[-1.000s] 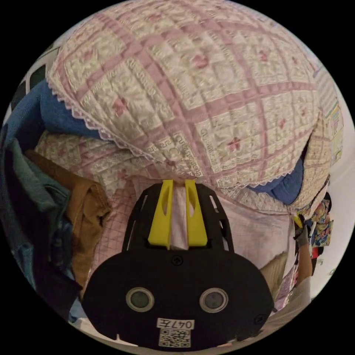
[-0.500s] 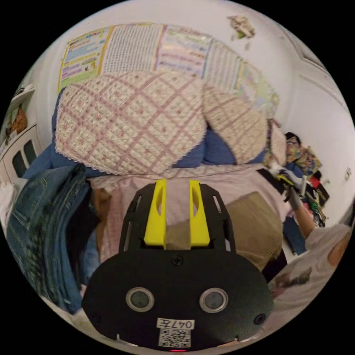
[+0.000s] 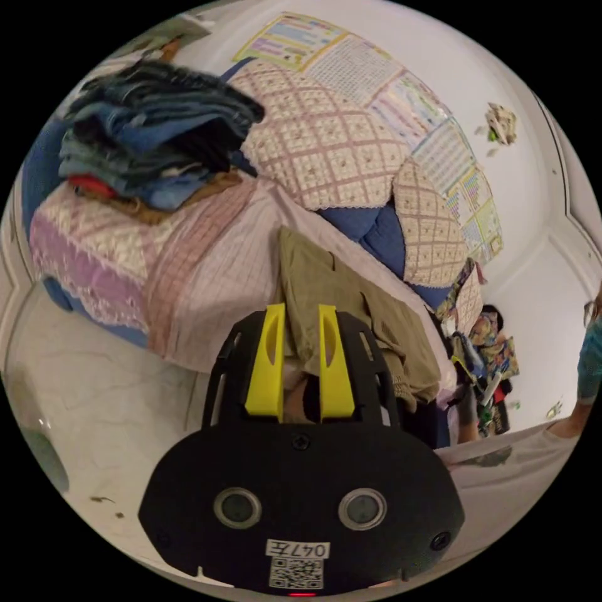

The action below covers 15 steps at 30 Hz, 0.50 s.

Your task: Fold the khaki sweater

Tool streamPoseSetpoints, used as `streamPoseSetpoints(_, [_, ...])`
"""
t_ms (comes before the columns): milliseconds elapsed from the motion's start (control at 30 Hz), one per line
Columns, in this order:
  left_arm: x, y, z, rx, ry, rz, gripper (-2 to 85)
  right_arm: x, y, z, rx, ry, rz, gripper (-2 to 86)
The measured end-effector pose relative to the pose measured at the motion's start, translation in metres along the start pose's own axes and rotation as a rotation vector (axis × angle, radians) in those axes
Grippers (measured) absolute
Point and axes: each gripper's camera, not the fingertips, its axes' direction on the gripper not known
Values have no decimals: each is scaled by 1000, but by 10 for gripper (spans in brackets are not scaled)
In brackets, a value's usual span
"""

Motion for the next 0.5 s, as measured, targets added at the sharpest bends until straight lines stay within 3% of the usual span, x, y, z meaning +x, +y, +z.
streamPoseSetpoints(100, [-23, -15, 3, -36, 139, -128, 132, -29, -11, 5, 11, -63, -35, 1])
streamPoseSetpoints(233, [-11, -47, -8, -66, 223, -126, 129, -67, -12, 20, -36, -104, -44, 7])
streamPoseSetpoints(400, [62, -118, -69, -81, 4, 110, 107, -108, 7, 29, -92, -148, -47, 9])
streamPoseSetpoints(500, [85, -145, -87, -115, -53, 179, 91, -157, 4, 35, -119, -292, -110, 11])
